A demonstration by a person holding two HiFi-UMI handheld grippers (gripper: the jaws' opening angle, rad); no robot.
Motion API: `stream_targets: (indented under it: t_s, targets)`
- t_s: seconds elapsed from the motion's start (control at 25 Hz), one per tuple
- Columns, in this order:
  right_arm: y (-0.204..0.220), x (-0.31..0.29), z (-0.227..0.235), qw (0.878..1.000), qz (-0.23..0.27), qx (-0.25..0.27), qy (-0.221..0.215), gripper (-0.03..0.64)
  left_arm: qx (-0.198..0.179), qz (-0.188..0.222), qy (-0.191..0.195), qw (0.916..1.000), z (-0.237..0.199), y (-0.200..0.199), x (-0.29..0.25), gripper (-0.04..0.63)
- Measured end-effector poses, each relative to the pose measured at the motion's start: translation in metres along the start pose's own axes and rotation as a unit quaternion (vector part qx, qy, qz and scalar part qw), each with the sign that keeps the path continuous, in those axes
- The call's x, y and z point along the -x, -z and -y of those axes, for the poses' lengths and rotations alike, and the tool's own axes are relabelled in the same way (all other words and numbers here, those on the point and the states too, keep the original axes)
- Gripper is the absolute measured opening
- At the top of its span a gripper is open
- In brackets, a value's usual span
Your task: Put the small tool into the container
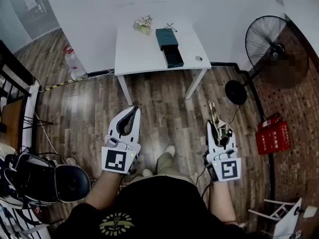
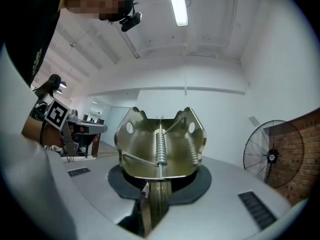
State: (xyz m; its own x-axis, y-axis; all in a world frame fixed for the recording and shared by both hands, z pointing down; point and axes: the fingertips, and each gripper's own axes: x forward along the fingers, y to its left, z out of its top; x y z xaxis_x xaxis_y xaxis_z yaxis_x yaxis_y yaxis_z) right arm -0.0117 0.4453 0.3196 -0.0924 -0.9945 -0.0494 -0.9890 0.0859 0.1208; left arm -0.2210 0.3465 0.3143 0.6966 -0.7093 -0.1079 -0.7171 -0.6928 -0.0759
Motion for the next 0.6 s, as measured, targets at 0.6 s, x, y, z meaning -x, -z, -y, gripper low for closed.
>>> stream_targets:
  t_s: [0.6]
  targets:
    - [0.037, -0.088, 0.051, 0.999, -0.014, -0.025, -0.033, 0.077, 0.02, -0.023, -0.021, 0.9993, -0.023, 0.045, -0.077, 0.006]
